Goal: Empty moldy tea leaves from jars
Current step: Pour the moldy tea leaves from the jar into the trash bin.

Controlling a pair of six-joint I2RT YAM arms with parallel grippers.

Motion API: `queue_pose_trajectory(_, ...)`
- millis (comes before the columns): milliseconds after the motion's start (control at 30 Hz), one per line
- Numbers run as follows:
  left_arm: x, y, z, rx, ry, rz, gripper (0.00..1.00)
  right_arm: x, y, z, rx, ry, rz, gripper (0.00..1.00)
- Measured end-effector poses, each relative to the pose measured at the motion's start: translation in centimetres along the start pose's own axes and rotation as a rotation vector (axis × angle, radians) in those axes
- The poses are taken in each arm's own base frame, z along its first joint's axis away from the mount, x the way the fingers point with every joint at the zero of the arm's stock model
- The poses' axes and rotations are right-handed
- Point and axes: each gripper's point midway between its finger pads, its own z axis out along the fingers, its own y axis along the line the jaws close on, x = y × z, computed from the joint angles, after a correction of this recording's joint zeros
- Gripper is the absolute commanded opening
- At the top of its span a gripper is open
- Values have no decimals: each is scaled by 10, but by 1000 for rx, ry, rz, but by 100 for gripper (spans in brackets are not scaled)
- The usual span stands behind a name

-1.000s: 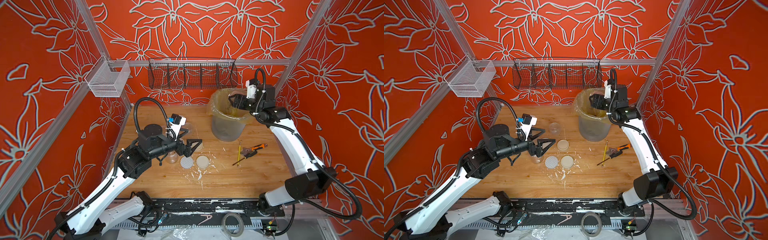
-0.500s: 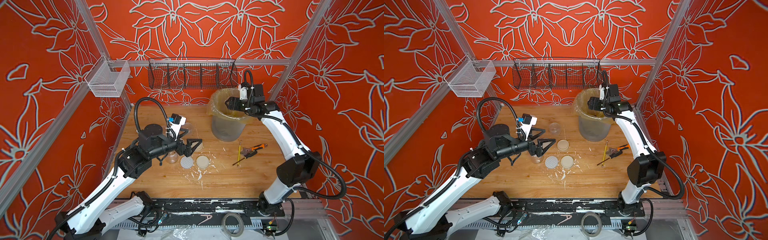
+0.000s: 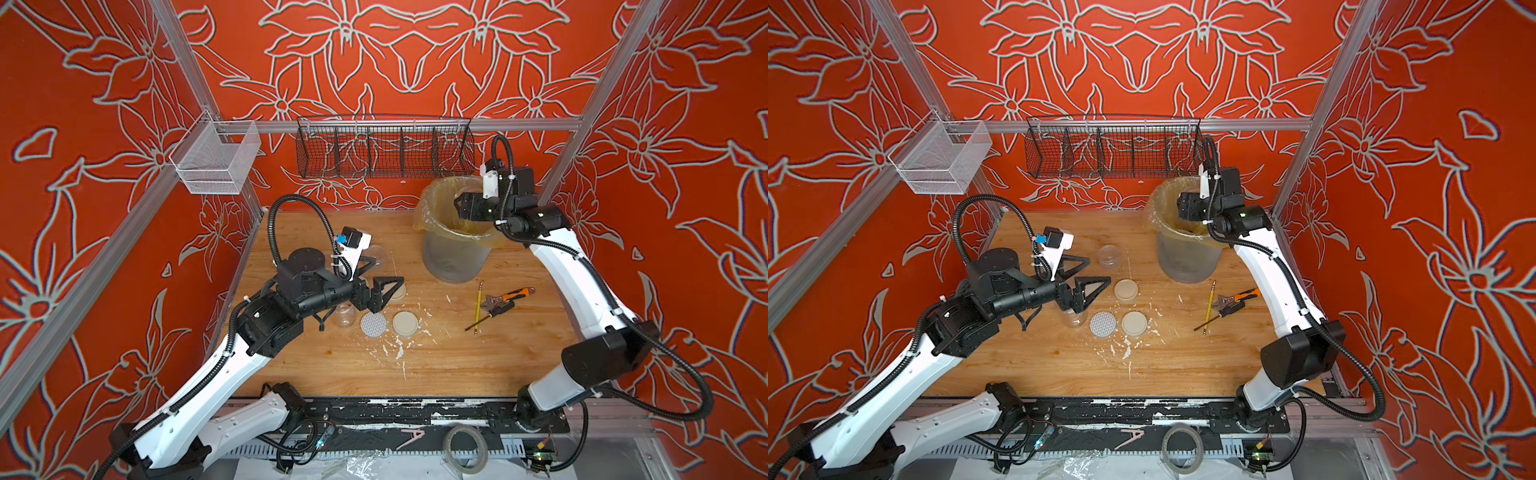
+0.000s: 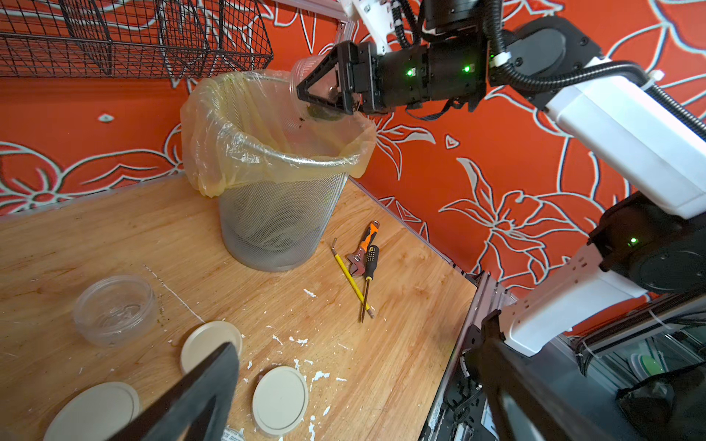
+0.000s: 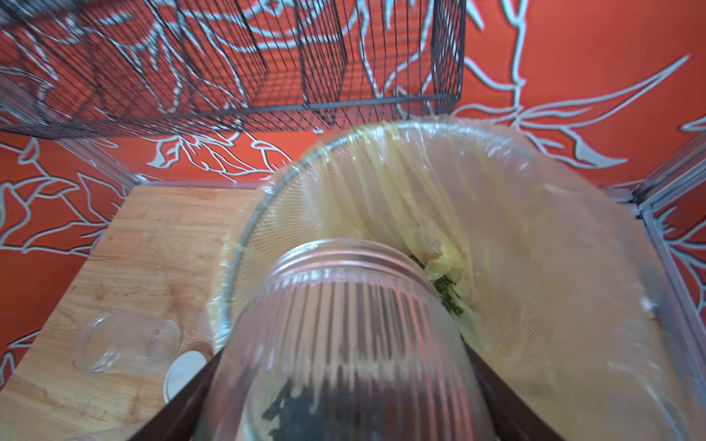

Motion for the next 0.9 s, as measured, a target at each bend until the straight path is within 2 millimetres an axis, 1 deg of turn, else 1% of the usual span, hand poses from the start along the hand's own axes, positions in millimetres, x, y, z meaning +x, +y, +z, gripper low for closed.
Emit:
queue_pose_trajectory(133,0,0,1,0,2,0,97,-14,7,-21,-23,-81,-7,20)
queue_pose_trajectory(233,0,0,1,0,2,0,97,-20,5,-24,-10,-105,-16,20)
queue_pose_trajectory(300,0,0,1,0,2,0,97,-20,4,-17,1,-84,-28,20)
queue_pose_trajectory(400,0,1,1,-2,1,0,97,-16,4,5,13,-31,-42,20)
queue_pose_trajectory(467,0,1,1,-3,1,0,97,-5,1,22,25,19,-48,20)
queue_pose_trajectory(533,0,1,1,-4,1,0,97,12,-3,36,40,81,-55,20)
queue_pose_trajectory(600,0,1,1,-4,1,0,98,26,-6,46,54,134,-61,20)
queue_pose_trajectory(667,0,1,1,-4,1,1,97,35,-9,52,62,168,-64,20)
queue_pose_trajectory(733,0,1,1,-4,1,1,97,39,-10,52,65,183,-66,20)
queue_pose_trajectory(900,1,1,1,-4,2,2,97,34,-7,50,62,169,-78,20)
